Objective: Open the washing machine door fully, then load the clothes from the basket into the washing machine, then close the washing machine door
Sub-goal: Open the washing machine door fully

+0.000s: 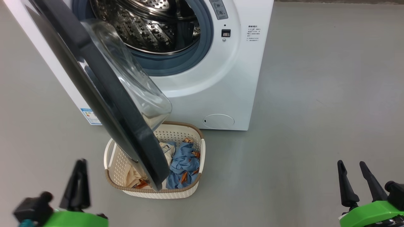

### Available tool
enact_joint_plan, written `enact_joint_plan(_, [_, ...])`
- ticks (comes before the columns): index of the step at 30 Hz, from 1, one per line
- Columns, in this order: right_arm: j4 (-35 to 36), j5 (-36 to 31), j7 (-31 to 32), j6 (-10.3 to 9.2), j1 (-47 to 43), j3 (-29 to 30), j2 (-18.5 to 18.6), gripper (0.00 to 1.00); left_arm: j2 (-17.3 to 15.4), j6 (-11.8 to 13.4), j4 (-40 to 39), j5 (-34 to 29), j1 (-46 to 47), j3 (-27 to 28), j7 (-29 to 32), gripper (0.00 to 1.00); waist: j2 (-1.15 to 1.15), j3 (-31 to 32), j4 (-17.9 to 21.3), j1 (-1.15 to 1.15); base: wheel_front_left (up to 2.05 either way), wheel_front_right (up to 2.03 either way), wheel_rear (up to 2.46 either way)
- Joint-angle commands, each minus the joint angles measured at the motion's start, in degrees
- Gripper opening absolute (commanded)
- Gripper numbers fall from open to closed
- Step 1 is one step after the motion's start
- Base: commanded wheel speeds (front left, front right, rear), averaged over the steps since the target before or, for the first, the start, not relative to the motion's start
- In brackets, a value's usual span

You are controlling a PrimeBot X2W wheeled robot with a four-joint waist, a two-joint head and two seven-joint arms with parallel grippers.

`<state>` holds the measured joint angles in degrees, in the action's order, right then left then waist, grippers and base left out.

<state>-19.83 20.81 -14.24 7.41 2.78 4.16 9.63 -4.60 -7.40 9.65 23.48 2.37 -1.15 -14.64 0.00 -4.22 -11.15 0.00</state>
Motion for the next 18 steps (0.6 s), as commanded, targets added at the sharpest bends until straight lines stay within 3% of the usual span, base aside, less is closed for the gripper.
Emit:
enact_joint_plan(1, [1.5, -0.3, -0.8, 0.08, 0.4, -1.0, 0.7, 1.00, -0.7, -0.1, -2.9, 0.4, 2.8, 3.2, -0.4, 0.00, 0.00, 0.0, -0.2, 0.00, 0.00, 0.00, 0.00])
enact_joint_plan(5, [1.8, 0.0, -0.8, 0.08, 0.3, -1.4, 0.8, 1.00, -0.2, -0.1, -10.3, -1.3, 3.5, 7.5, -0.4, 0.00, 0.00, -0.1, -0.4, 0.00, 0.00, 0.00, 0.00])
enact_joint_plan(10, [2.1, -0.2, -0.8, 0.08, 0.1, -1.2, 1.0, 1.00, 0.5, 0.3, -26.4, -4.8, 4.0, 8.9, -0.4, 0.00, 0.00, -0.2, -0.7, 0.00, 0.00, 0.00, 0.00])
enact_joint_plan(14, [2.4, -0.7, -0.8, 0.08, 0.3, -1.0, 1.0, 1.00, 1.1, 0.3, -38.3, -4.0, 3.2, 4.1, 0.4, 0.00, 0.00, -0.5, -0.7, 0.00, 0.00, 0.00, 0.00])
enact_joint_plan(18, [2.9, -1.4, -0.8, 0.08, 0.6, -0.7, 0.9, 1.00, 1.3, 0.2, -44.0, -2.0, 2.1, -4.7, 4.5, 0.00, 0.00, -0.9, -0.6, 0.00, 0.00, 0.00, 0.00])
